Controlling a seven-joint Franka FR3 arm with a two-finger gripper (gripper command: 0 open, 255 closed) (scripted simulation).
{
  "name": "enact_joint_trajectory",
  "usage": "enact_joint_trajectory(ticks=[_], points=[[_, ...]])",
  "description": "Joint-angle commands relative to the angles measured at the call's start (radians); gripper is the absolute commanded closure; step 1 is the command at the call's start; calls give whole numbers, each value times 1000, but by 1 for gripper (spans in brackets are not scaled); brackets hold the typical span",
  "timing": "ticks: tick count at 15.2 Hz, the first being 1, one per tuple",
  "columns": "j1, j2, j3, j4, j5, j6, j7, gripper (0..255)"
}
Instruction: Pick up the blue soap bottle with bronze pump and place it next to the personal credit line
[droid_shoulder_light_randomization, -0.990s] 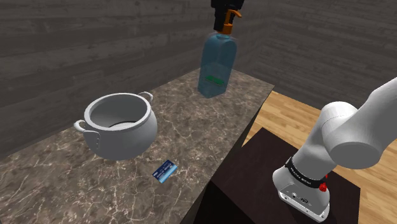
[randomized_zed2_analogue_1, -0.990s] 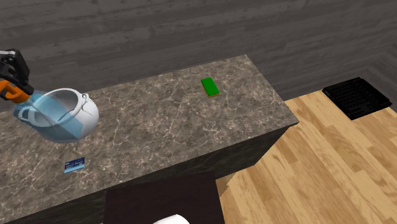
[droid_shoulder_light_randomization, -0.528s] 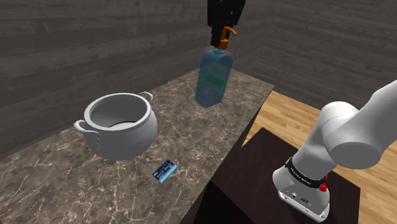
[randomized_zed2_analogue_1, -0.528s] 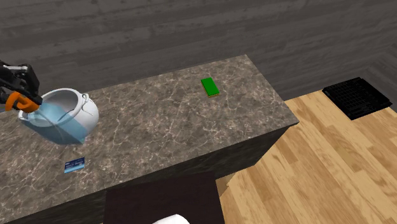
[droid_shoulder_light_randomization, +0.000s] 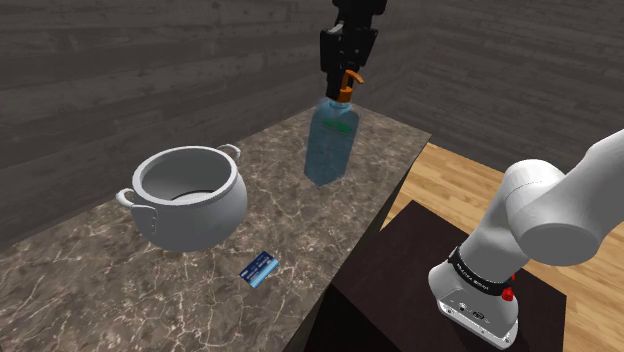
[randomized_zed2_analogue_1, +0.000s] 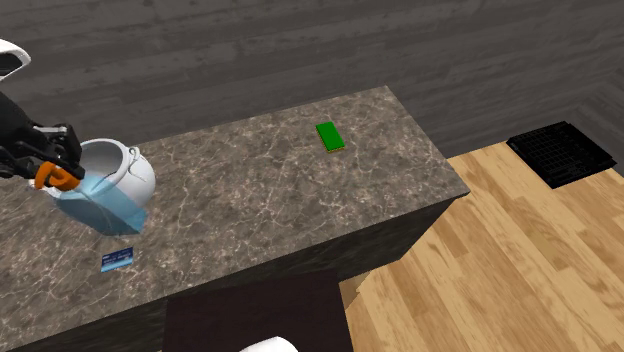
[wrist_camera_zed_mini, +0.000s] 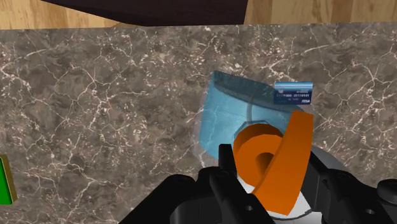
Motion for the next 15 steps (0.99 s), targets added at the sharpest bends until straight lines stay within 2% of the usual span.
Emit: enact_joint_trajectory(ticks=[1,15], points=[[1,-7,0,-34,1,28,-2,255],[6,-28,8,-241,10,214,-6,255]])
